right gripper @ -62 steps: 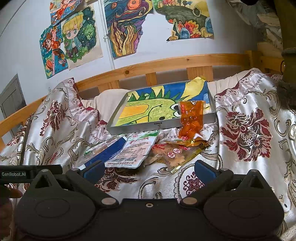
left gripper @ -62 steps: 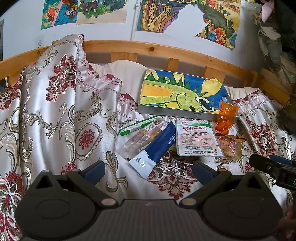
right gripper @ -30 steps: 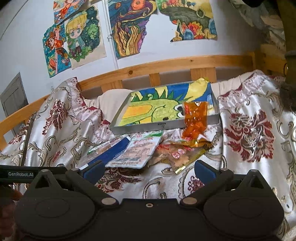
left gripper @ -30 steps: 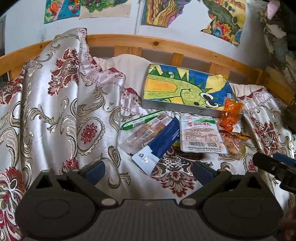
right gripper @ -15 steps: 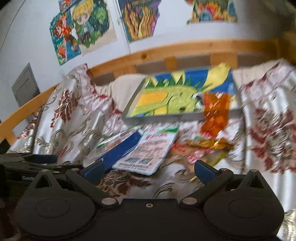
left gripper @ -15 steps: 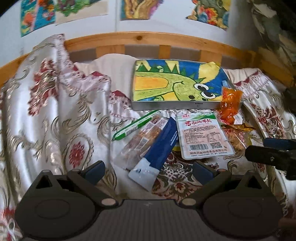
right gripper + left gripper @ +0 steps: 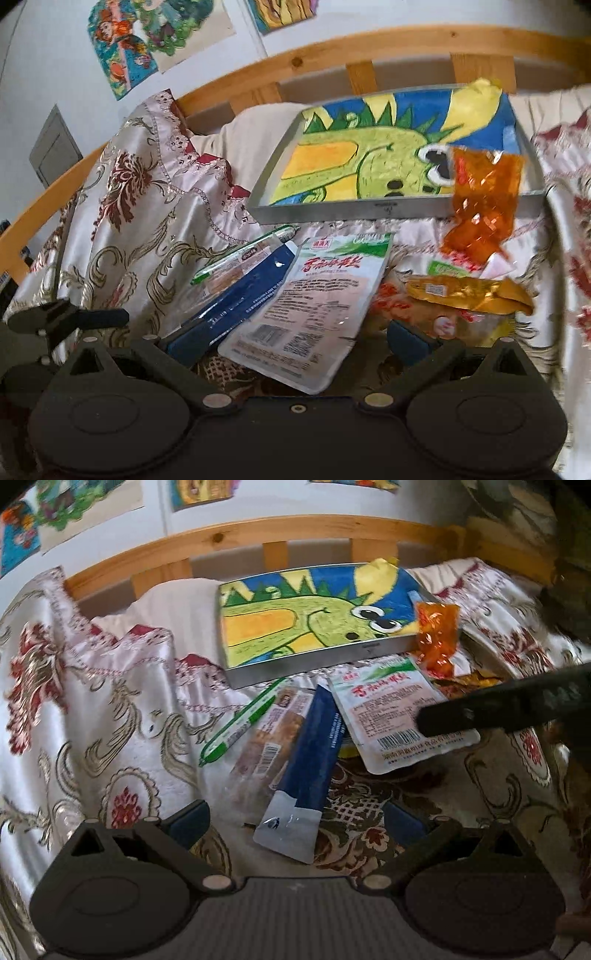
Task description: Organize snacks
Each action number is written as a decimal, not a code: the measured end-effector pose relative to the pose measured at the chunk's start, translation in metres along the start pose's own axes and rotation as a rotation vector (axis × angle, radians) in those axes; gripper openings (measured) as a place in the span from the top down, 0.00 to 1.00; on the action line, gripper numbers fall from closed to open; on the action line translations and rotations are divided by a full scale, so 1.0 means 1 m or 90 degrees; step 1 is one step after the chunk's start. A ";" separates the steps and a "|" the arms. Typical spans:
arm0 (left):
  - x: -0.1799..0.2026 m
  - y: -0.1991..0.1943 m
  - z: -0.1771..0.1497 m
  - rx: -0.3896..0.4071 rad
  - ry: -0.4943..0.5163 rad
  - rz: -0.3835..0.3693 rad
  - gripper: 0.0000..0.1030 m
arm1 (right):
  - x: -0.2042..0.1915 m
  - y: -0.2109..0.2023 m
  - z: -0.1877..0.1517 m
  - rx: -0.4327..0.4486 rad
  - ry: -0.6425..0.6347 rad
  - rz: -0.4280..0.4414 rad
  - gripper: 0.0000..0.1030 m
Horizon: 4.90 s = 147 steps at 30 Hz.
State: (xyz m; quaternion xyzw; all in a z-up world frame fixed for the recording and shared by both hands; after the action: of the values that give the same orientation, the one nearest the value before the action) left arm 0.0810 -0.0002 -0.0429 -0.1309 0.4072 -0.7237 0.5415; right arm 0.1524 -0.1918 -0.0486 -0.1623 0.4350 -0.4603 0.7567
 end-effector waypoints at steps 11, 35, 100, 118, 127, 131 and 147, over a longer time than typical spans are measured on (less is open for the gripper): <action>0.012 0.014 0.009 -0.010 0.053 -0.056 0.11 | 0.007 0.017 0.007 0.001 0.052 0.047 0.22; 0.013 0.059 0.029 -0.101 0.136 -0.022 0.51 | 0.019 0.011 0.010 0.062 0.053 0.057 0.95; 0.013 0.216 0.235 -0.023 -0.074 0.060 0.68 | 0.154 0.001 0.149 0.313 0.046 -0.022 0.98; 0.018 0.215 0.230 -0.024 -0.074 0.074 0.41 | 0.150 0.017 0.145 0.280 -0.014 -0.127 0.62; 0.005 0.176 0.215 0.023 -0.135 0.128 0.09 | 0.139 0.009 0.143 0.315 -0.060 -0.167 0.29; 0.002 0.148 0.206 0.062 -0.154 0.157 0.03 | 0.128 -0.002 0.140 0.342 -0.070 -0.165 0.18; -0.011 0.037 0.151 0.134 -0.191 0.179 0.01 | 0.060 -0.077 0.092 0.417 -0.118 -0.086 0.01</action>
State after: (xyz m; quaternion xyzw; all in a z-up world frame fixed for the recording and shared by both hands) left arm 0.2052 -0.0607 0.0290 -0.1218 0.2582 -0.6518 0.7026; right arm 0.1960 -0.2965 0.0225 0.0196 0.1823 -0.6075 0.7729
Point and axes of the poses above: each gripper's, at about its wrist camera, not at the fingertips, and y roughly the way its jaws point, x to its right, z to its top, the point moved 1 cm from there along y, roughly the way its jaws point, and after that the axes turned 15 degrees about y, right-handed, at the moved point
